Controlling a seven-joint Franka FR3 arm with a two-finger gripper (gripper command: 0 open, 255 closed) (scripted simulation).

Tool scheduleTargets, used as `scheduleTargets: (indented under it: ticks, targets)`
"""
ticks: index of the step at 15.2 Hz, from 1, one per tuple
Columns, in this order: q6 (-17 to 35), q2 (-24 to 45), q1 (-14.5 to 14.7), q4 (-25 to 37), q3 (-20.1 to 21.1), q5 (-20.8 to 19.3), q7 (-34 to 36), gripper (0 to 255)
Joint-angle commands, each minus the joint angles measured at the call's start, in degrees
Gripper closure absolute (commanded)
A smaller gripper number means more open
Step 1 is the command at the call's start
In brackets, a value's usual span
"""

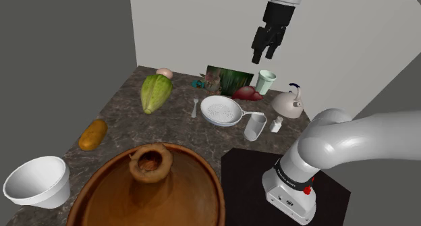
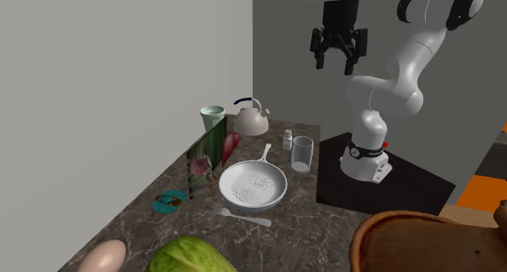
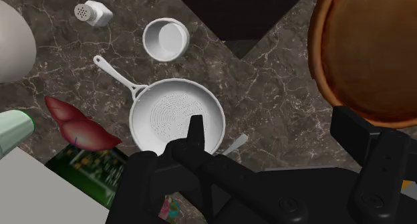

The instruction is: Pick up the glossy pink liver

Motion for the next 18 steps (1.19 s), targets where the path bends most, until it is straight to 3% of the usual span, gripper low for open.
scheduleTargets:
  ticks: [1, 10, 18]
  targets:
    - [0.00, 0.00, 0.00, 0.00, 0.00, 0.00, 0.00, 0]
    - [10.05, 0.09, -1.16, -9.99, -11.46, -8.59, -16.79, 0]
    - [21.45, 7.64, -1.98, -13.12, -22.68, -15.39, -31.39, 0]
